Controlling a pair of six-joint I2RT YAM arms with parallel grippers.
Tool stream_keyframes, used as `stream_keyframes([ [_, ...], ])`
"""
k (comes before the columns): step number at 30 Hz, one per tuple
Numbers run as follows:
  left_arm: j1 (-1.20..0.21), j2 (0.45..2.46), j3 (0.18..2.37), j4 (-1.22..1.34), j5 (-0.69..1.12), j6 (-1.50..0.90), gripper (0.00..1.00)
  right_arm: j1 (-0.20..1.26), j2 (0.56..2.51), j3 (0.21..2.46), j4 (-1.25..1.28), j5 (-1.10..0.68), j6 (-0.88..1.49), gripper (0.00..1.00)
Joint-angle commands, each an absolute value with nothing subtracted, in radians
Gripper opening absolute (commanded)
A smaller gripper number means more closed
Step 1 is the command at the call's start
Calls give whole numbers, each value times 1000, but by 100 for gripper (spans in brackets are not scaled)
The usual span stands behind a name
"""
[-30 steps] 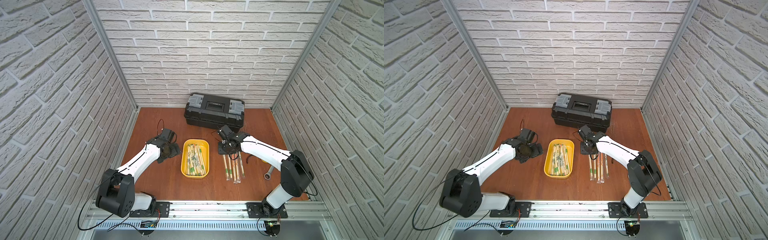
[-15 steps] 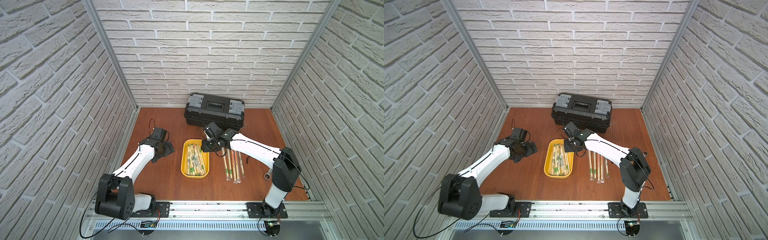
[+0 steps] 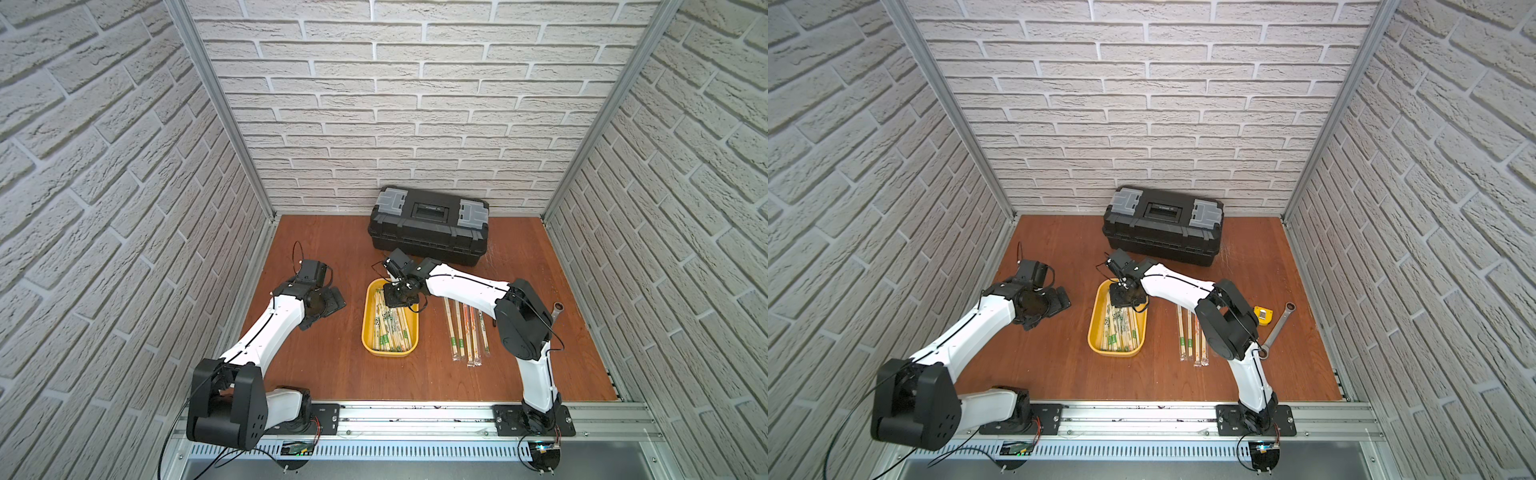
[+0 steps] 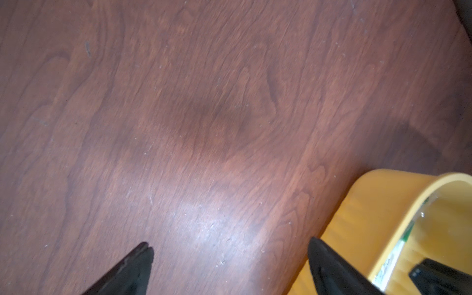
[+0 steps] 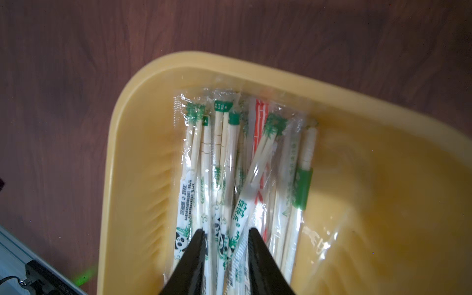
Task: Take the paired disposable chopsticks out of the storage box
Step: Pick up the paired disposable chopsticks from the storage box.
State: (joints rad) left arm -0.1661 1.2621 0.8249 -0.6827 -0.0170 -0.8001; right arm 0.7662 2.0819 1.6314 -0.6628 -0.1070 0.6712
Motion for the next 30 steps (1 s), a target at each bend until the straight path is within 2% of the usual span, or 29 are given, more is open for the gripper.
stream_keyframes([
  [1,-157,1240,806,-680,-4,-793,98,774,2103,1676,-654,-112,679,30],
  [30,-156,1236,773,-650,15,-802,98,769,2206,1744,-694,-69,663,26],
])
